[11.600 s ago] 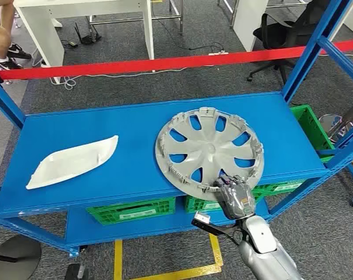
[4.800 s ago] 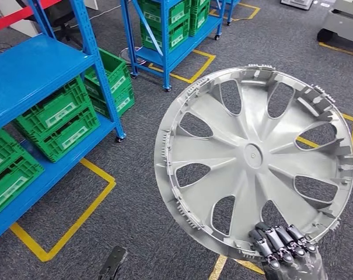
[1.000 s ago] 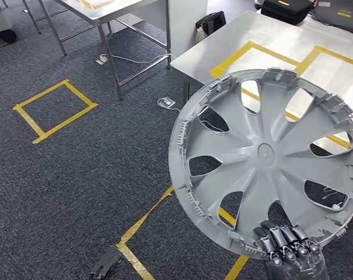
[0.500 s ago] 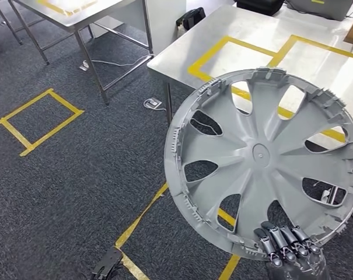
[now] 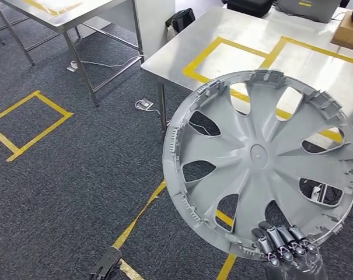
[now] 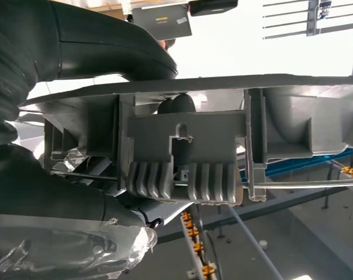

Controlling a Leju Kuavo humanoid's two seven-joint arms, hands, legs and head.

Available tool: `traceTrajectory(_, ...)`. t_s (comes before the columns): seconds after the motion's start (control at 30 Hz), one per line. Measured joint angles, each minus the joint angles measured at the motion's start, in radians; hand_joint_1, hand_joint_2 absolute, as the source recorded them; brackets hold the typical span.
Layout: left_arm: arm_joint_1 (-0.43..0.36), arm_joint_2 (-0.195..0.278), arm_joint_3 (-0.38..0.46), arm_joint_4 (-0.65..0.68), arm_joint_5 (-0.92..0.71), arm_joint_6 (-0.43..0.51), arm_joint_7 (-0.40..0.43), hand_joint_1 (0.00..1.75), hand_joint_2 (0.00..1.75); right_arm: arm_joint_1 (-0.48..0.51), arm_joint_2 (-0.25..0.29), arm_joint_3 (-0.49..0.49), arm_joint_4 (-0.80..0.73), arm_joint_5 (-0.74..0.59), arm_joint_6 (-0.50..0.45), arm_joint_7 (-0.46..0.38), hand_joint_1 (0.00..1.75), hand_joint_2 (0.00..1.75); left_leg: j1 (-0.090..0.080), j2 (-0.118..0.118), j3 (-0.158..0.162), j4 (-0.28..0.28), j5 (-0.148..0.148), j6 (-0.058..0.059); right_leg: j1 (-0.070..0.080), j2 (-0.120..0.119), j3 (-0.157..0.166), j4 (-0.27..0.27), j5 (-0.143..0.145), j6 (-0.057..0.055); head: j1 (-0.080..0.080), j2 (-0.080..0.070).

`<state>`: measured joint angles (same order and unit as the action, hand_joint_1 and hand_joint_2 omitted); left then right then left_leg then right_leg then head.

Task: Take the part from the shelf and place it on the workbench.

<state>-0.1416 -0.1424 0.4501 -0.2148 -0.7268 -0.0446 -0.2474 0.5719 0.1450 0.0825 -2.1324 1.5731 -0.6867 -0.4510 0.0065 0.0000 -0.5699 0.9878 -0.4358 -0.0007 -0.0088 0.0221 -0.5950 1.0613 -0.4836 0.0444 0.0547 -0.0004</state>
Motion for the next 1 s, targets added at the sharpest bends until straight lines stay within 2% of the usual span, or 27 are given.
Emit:
traceTrajectory(0.03,0.0,0.0,0.0,0.0,0.0,0.0,0.0,0.0,1.75,0.001,0.0,0.0,0.0,0.0,0.0,0.0,1.75,1.75,0.001,0.001,0.002,-0.002,0.0,0.005,-0.001,-0.006,-0.024,0.049,-0.026,0.004,0.002,0.0)
traceTrajectory(0.1,0.0,0.0,0.0,0.0,0.0,0.0,0.0,0.0,1.75,0.002,0.0,0.0,0.001,0.0,0.0,0.0,1.75,1.75,0.001,0.002,0.004,-0.001,-0.003,0.01,-0.001,-0.012,-0.095,0.186,-0.085,0.009,0.007,0.0)
traceTrajectory(0.13,0.001,0.0,0.0,0.0,0.0,0.0,0.0,0.0,1.75,0.004,0.0,0.0,0.001,0.0,0.0,0.0,1.75,1.75,0.001,0.003,0.005,-0.001,-0.005,0.011,-0.002,-0.013,-0.123,0.237,-0.097,0.011,0.007,0.0)
traceTrajectory(0.17,0.002,0.0,0.0,0.0,0.0,0.0,0.0,0.0,1.75,0.005,0.0,-0.001,0.002,0.0,0.0,0.0,1.75,1.75,0.001,0.003,0.008,-0.001,-0.007,0.011,-0.002,-0.013,-0.135,0.253,-0.09,0.012,0.007,0.0)
traceTrajectory(0.2,0.002,0.0,0.0,0.0,0.0,0.0,0.0,0.0,1.75,0.005,0.0,-0.002,0.002,0.0,0.0,0.0,1.75,1.75,0.002,0.003,0.012,-0.001,-0.01,0.009,-0.003,-0.014,-0.126,0.226,-0.063,0.013,0.007,0.0)
traceTrajectory(0.27,0.002,0.0,0.0,0.0,0.0,0.0,0.0,0.0,1.75,0.005,0.0,-0.003,0.003,0.0,0.0,0.0,1.75,1.75,0.004,0.002,0.023,0.0,-0.018,0.002,-0.005,-0.019,-0.061,0.09,0.009,0.015,0.007,0.0)
traceTrajectory(0.3,0.002,0.0,0.0,0.0,0.0,0.0,0.0,0.0,1.75,0.004,0.0,-0.003,0.003,0.0,0.0,0.0,1.75,1.75,0.002,0.001,0.026,0.002,-0.022,-0.003,-0.005,-0.02,-0.029,0.028,0.031,0.012,0.008,0.0)
traceTrajectory(0.33,0.001,0.001,0.0,0.0,0.0,0.0,0.0,0.0,1.75,0.004,0.0,-0.003,0.004,0.0,0.0,0.0,1.75,1.75,0.0,0.001,0.028,0.004,-0.025,-0.009,-0.005,-0.021,-0.009,-0.011,0.04,0.008,0.008,0.0)
traceTrajectory(0.37,0.001,0.001,0.0,0.0,0.0,0.0,0.0,0.0,1.75,0.004,0.0,-0.004,0.004,0.0,0.0,0.0,1.75,1.75,-0.002,0.001,0.028,0.004,-0.027,-0.013,-0.003,-0.019,-0.001,-0.024,0.037,0.002,0.007,0.0)
traceTrajectory(0.47,0.0,0.001,0.0,0.0,0.0,0.0,0.0,0.0,1.75,0.007,0.001,-0.006,0.004,0.0,0.0,0.0,1.75,1.75,0.0,0.001,0.028,0.007,-0.034,-0.027,-0.002,-0.014,0.001,-0.027,0.034,-0.021,0.004,0.0)
traceTrajectory(0.53,-0.002,0.001,0.0,0.0,0.0,0.0,0.0,0.0,1.75,0.006,0.002,-0.007,0.004,0.0,0.0,0.0,1.75,1.75,0.001,0.001,-0.003,0.074,-0.073,-0.036,-0.004,-0.014,0.006,-0.03,0.032,-0.034,0.001,0.0)
traceTrajectory(0.6,-0.001,0.001,0.0,0.0,0.0,0.0,-0.001,0.0,1.75,0.005,0.003,-0.007,0.005,0.0,0.0,0.0,1.75,1.75,0.002,0.001,-0.076,0.212,-0.131,-0.04,-0.003,-0.013,0.008,-0.029,0.028,-0.042,-0.002,0.0)
traceTrajectory(0.63,0.001,0.001,0.0,0.0,0.0,0.0,-0.001,0.0,1.75,0.006,0.003,-0.007,0.005,0.0,0.0,0.0,1.75,1.75,0.002,0.001,-0.111,0.27,-0.147,-0.04,-0.002,-0.012,0.009,-0.029,0.026,-0.044,-0.002,0.0)
traceTrajectory(0.67,0.002,0.001,0.0,0.0,0.0,0.0,-0.001,0.0,1.75,0.006,0.003,-0.007,0.005,0.0,0.0,0.0,1.75,1.75,0.001,0.001,-0.131,0.297,-0.143,-0.039,-0.001,-0.01,0.011,-0.029,0.024,-0.045,-0.003,0.0)
traceTrajectory(0.7,0.003,0.001,0.0,0.0,0.0,0.0,-0.001,0.0,1.75,0.006,0.003,-0.007,0.005,0.0,0.0,0.0,1.75,1.75,0.001,0.001,-0.133,0.286,-0.12,-0.036,0.0,-0.008,0.014,-0.029,0.022,-0.045,-0.003,0.0)
traceTrajectory(0.73,0.003,0.001,0.0,0.0,0.0,0.0,-0.001,0.0,1.75,0.006,0.003,-0.007,0.005,0.0,0.0,0.0,1.75,1.75,0.0,0.001,-0.116,0.237,-0.08,-0.032,0.0,-0.006,0.019,-0.029,0.02,-0.044,-0.003,0.0)
traceTrajectory(0.77,0.003,0.001,0.0,0.0,0.0,0.0,-0.001,0.0,1.75,0.006,0.003,-0.007,0.005,0.0,0.0,0.0,1.75,1.75,-0.001,0.001,-0.087,0.167,-0.037,-0.026,0.0,-0.003,0.023,-0.029,0.017,-0.042,-0.003,0.0)
traceTrajectory(0.8,0.002,0.002,0.0,0.0,0.0,0.0,-0.001,0.0,1.75,0.006,0.004,-0.007,0.005,0.0,0.0,0.0,1.75,1.75,-0.003,0.001,-0.056,0.1,-0.009,-0.021,0.002,-0.001,0.027,-0.028,0.013,-0.038,-0.003,0.0)
traceTrajectory(0.83,0.001,0.002,0.0,0.0,0.0,0.0,-0.001,0.0,1.75,0.006,0.004,-0.007,0.005,0.0,0.0,0.0,1.75,1.75,-0.004,0.0,-0.034,0.049,0.006,-0.017,0.003,0.0,0.028,-0.028,0.01,-0.034,-0.002,0.0)
traceTrajectory(0.87,0.0,0.002,0.0,0.0,-0.001,0.0,-0.001,0.0,1.75,0.006,0.004,-0.007,0.005,0.0,0.0,0.0,1.75,1.75,-0.006,0.0,-0.022,0.022,0.008,-0.015,0.004,0.001,0.028,-0.029,0.007,-0.029,-0.002,0.0)
traceTrajectory(0.97,0.0,0.001,0.0,0.0,-0.001,0.0,-0.001,0.0,1.75,0.007,0.004,-0.008,0.005,0.0,0.0,0.0,1.75,1.75,-0.006,-0.001,-0.016,0.006,0.002,-0.006,0.003,0.0,0.027,-0.031,0.002,-0.01,-0.001,0.0)
traceTrajectory(1.0,0.0,0.001,0.0,0.0,-0.001,-0.001,-0.001,0.0,1.75,0.007,0.004,-0.008,0.005,0.0,0.0,0.0,1.75,1.75,-0.004,0.0,-0.012,0.002,0.001,0.0,0.003,-0.003,0.02,-0.015,-0.009,-0.005,0.001,0.0)
